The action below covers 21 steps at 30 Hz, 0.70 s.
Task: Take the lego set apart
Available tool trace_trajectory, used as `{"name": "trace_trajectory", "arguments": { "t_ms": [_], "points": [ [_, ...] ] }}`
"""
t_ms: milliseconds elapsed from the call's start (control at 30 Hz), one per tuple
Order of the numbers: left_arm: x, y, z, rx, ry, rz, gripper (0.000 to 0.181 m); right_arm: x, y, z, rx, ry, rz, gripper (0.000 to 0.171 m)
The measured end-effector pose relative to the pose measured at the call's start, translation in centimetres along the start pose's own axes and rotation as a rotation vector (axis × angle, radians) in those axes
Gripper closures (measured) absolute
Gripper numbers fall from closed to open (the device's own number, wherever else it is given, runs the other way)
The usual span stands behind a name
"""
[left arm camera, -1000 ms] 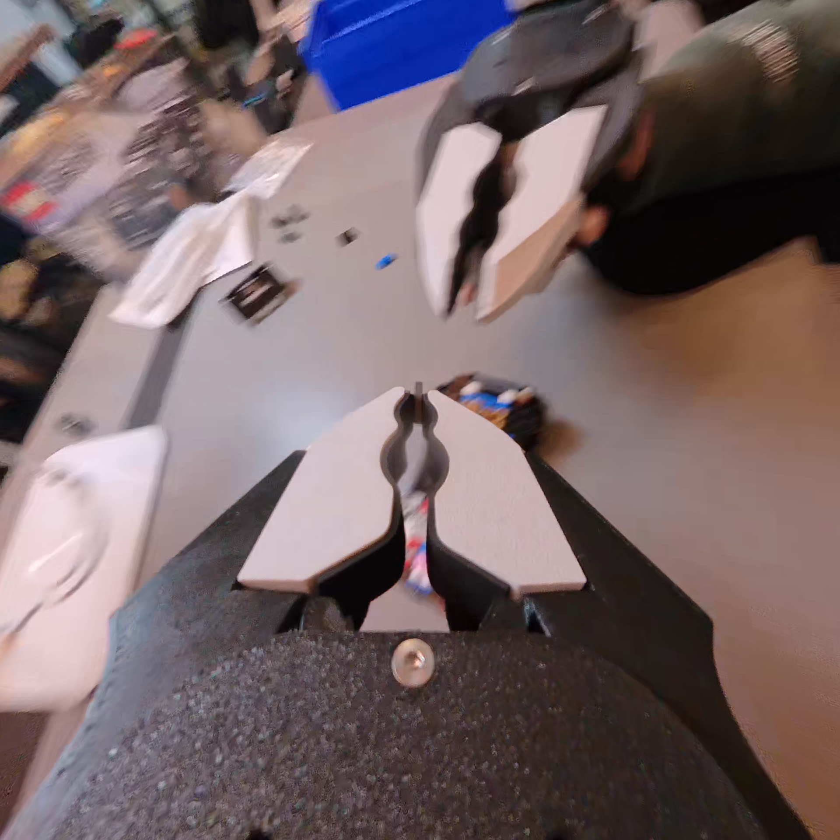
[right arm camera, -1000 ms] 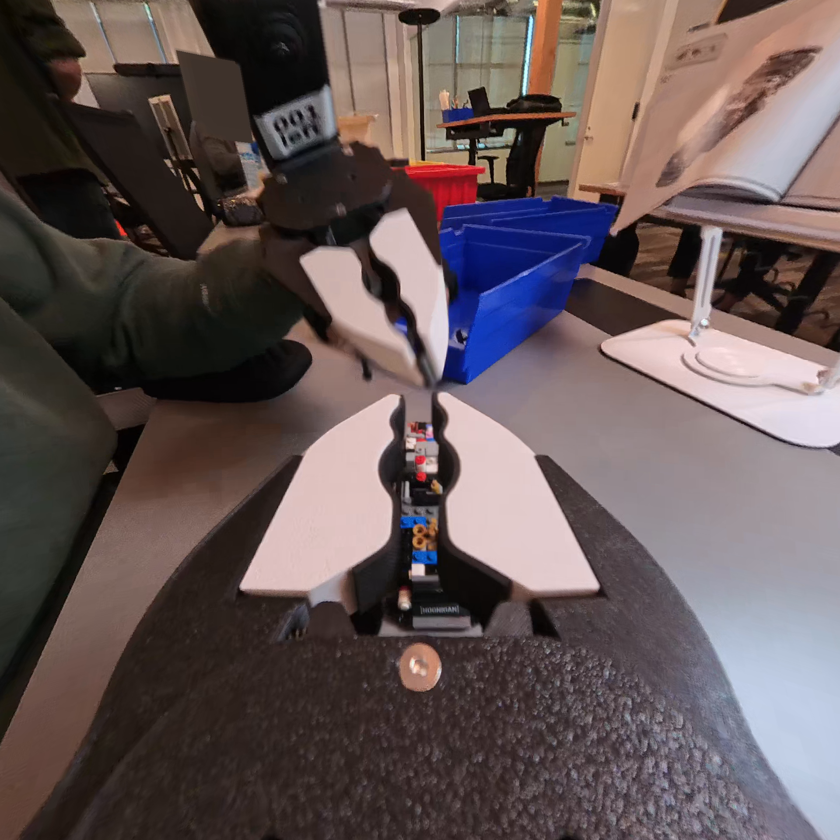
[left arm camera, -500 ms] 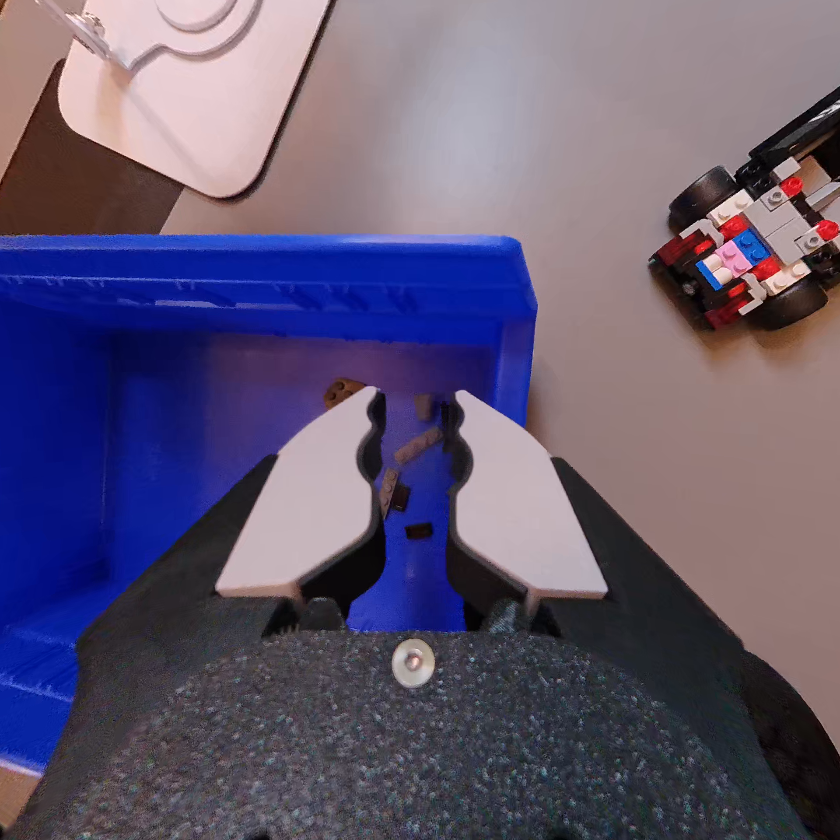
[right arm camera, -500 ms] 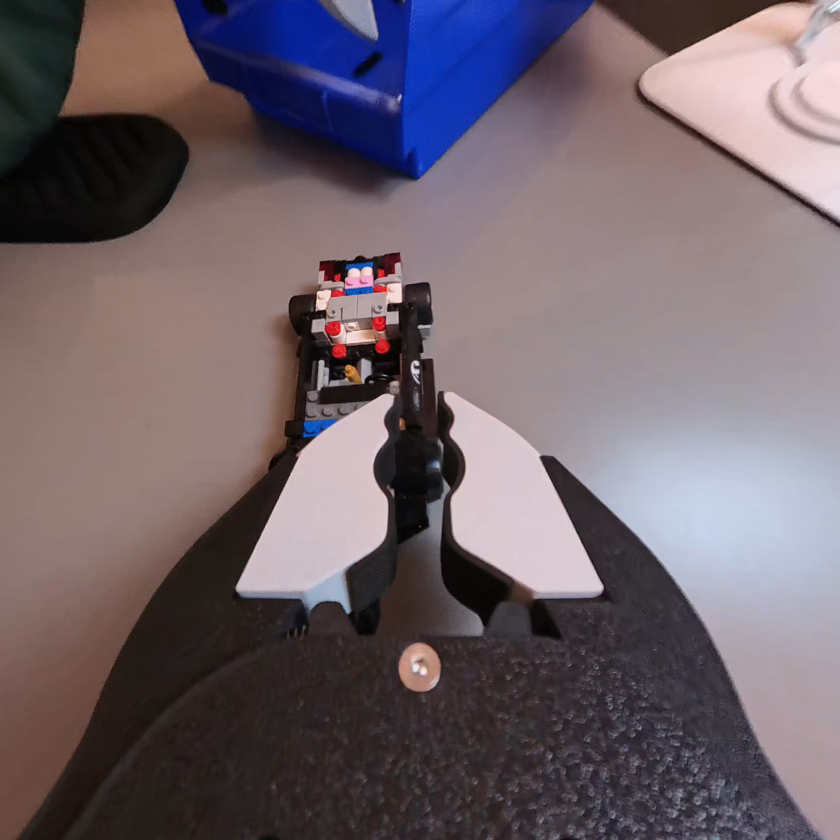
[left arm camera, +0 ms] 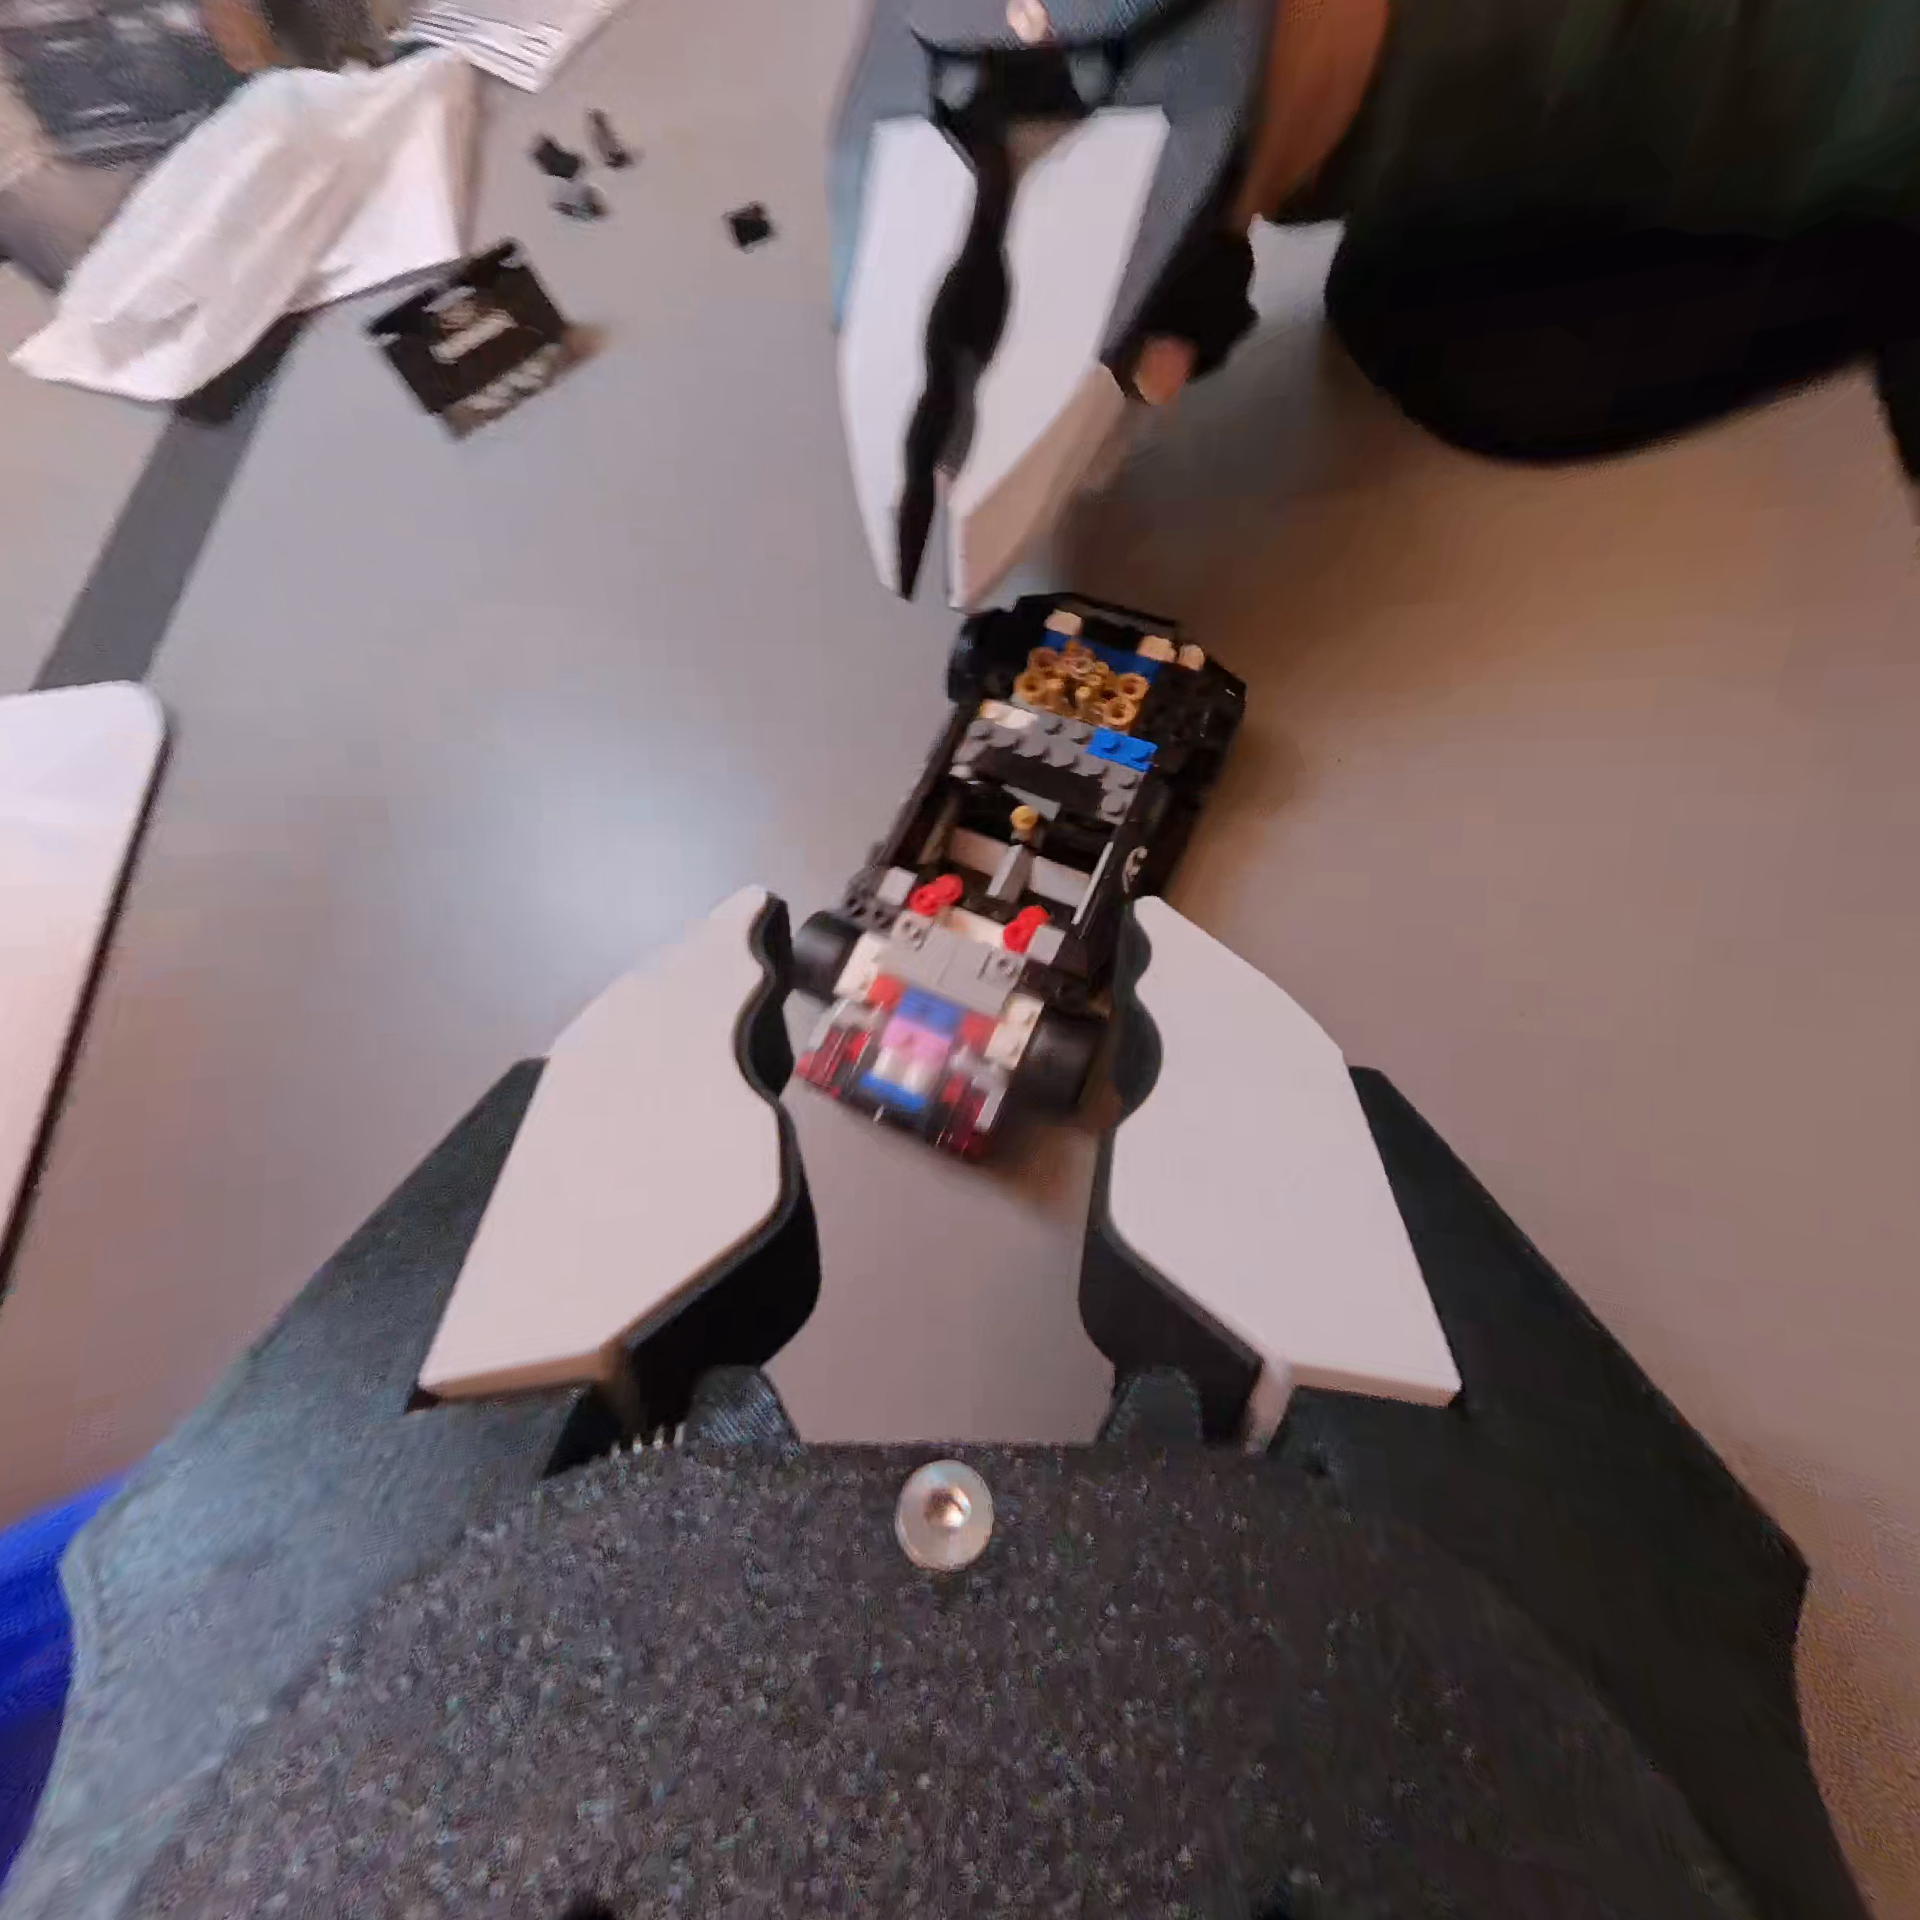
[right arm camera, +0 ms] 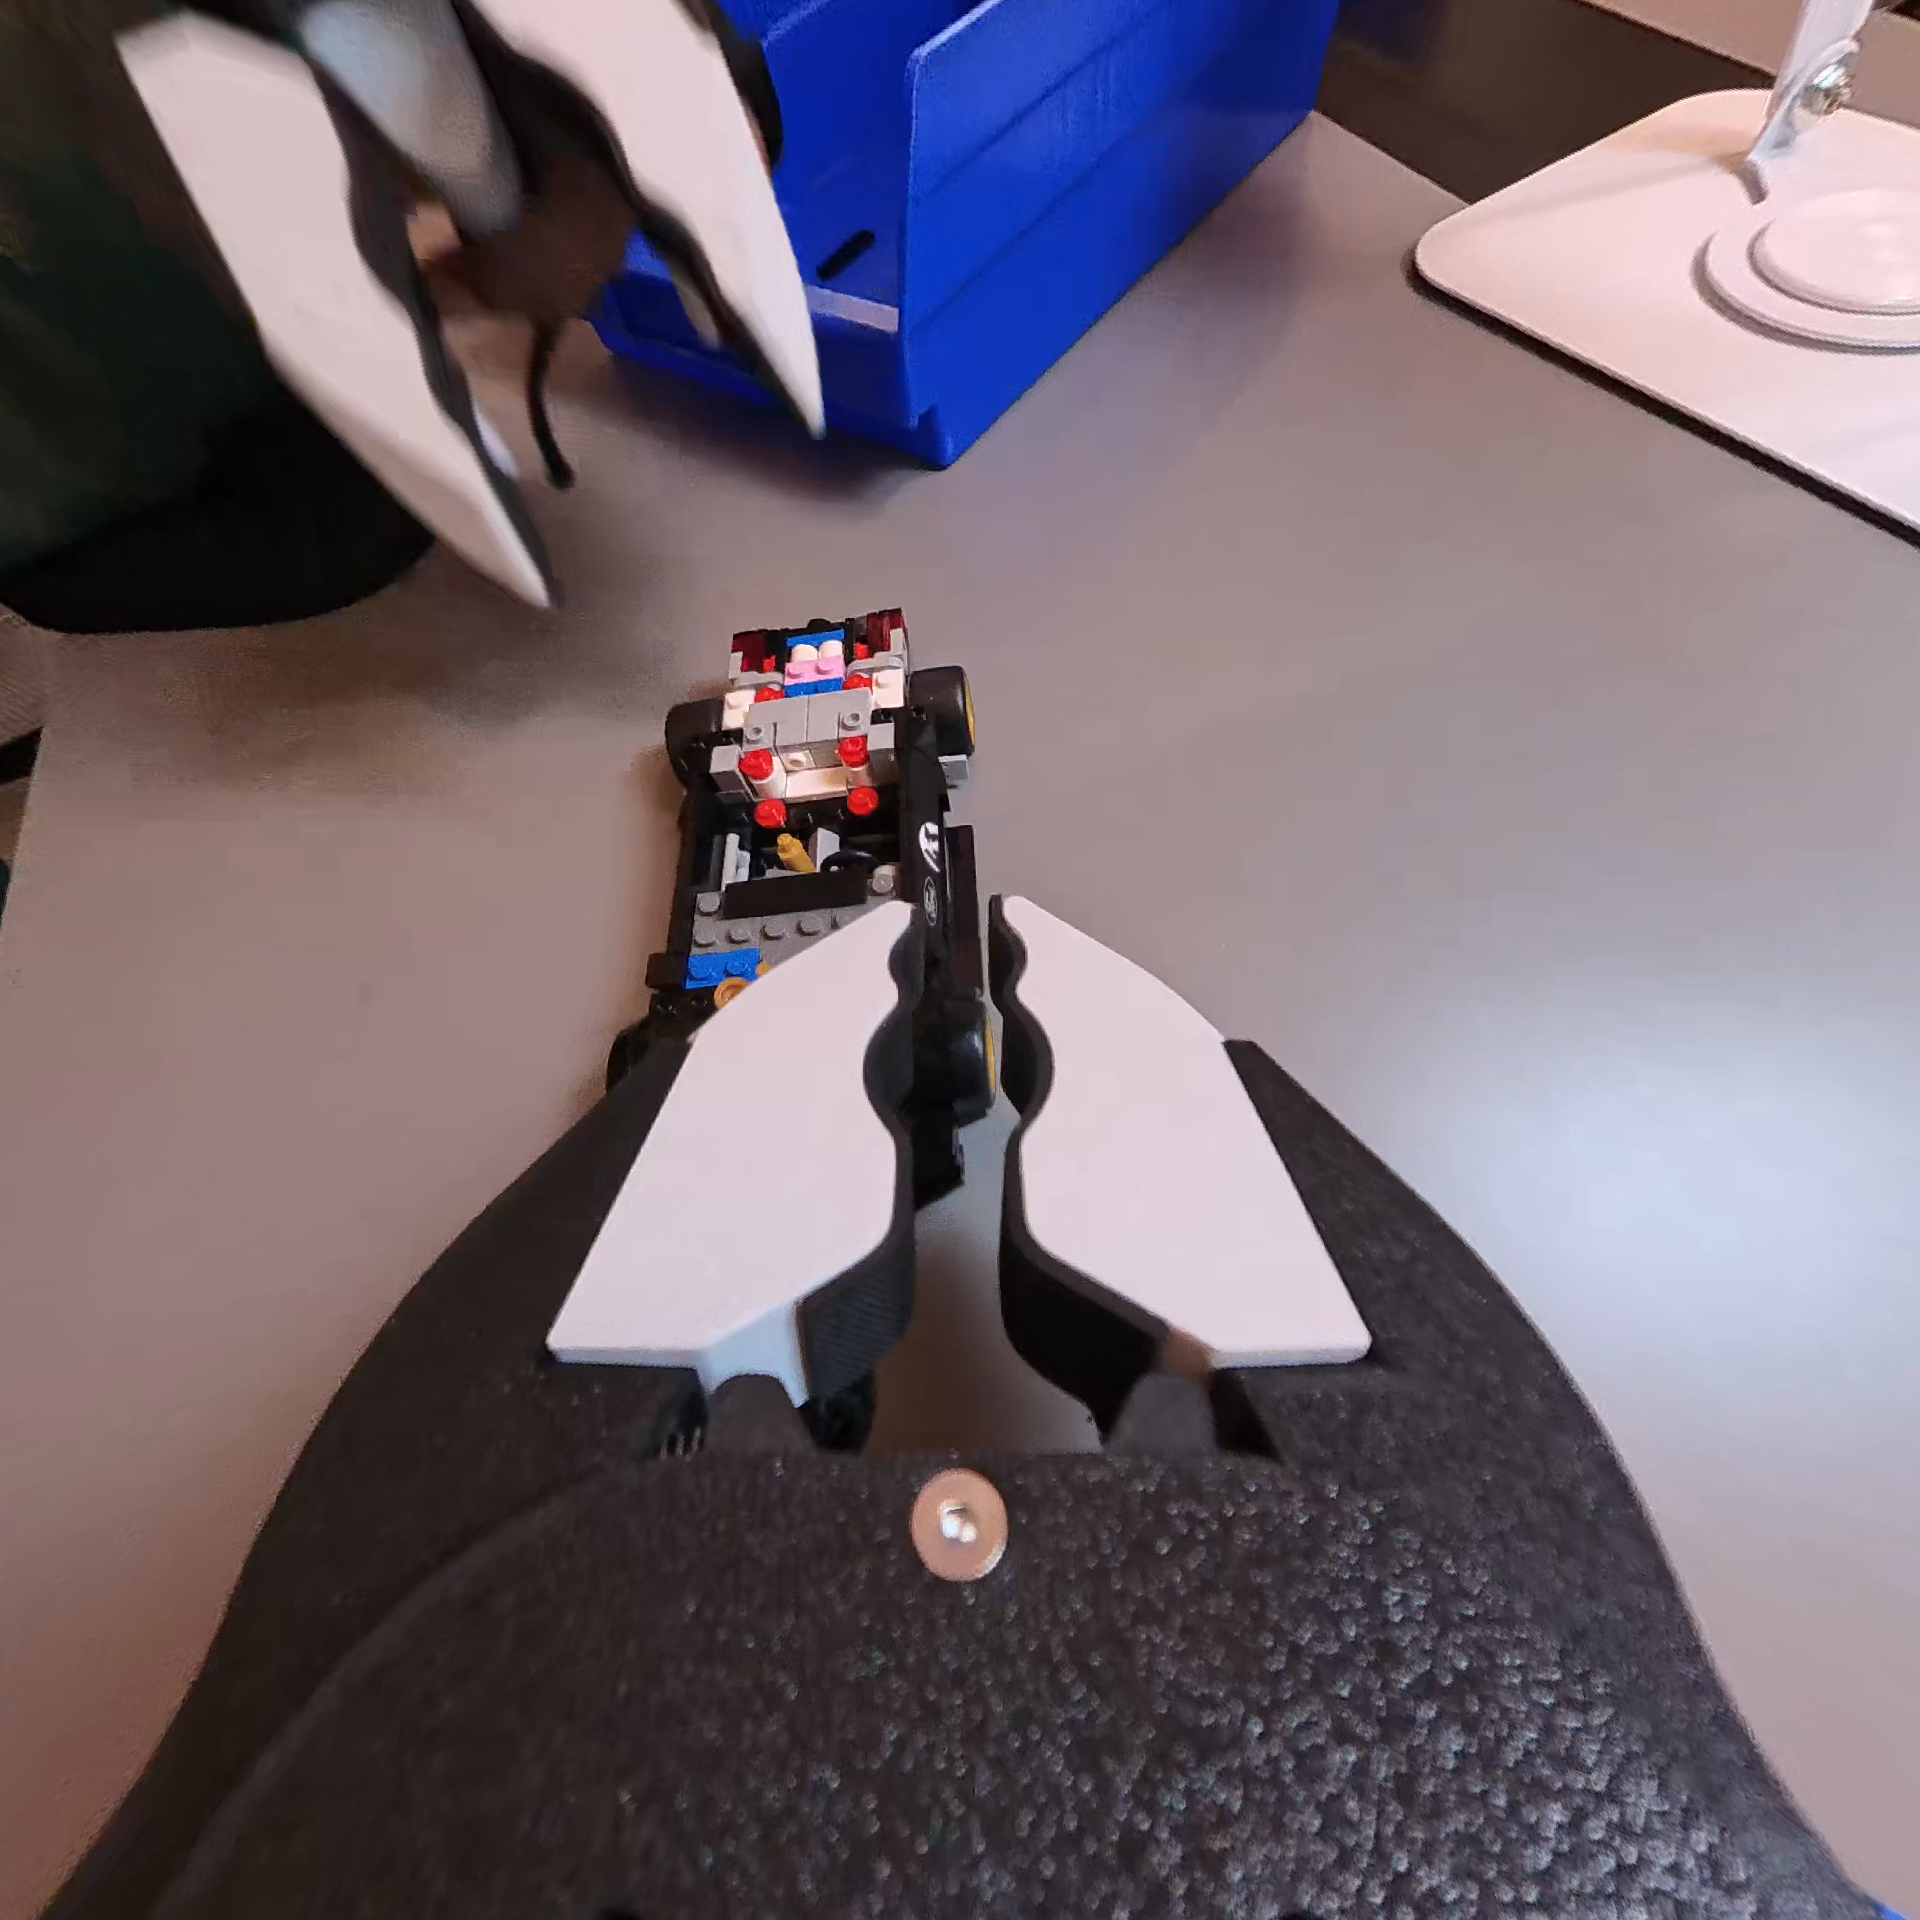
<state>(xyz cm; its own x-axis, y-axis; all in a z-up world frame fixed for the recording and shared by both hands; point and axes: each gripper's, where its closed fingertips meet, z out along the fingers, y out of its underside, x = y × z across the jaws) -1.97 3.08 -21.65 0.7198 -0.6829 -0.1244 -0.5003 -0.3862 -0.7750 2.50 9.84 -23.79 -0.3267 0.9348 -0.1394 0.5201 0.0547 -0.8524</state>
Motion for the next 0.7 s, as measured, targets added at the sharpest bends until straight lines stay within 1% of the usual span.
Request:
{"name": "trace_trajectory", "arguments": {
  "t_ms": [67,133,233,300,433,700],
  "points": [
    [1.2,0.3,2.5,-0.013,0.045,0.012,0.119,0.2,0.3,-0.3,-0.004,0.023,-0.017,0.160],
    [2.0,0.7,4.2,-0.032,0.084,0.001,0.112,0.4,0.7,-0.7,-0.014,0.044,-0.043,0.160],
    [1.9,1.5,5.5,-0.098,0.054,0.055,0.105,0.2,1.5,-0.8,-0.051,0.015,-0.045,0.160],
    [1.7,2.0,5.8,-0.128,0.029,0.081,0.105,-0.1,1.9,-0.7,-0.071,-0.019,-0.041,0.159],
    [1.4,2.0,5.8,-0.113,0.010,0.073,0.109,-0.3,2.0,-0.8,-0.074,-0.007,-0.067,0.160],
    [1.0,2.0,6.2,-0.112,-0.029,0.112,0.105,-1.2,1.1,-0.7,-0.024,-0.045,-0.084,0.160]
  ]
}}
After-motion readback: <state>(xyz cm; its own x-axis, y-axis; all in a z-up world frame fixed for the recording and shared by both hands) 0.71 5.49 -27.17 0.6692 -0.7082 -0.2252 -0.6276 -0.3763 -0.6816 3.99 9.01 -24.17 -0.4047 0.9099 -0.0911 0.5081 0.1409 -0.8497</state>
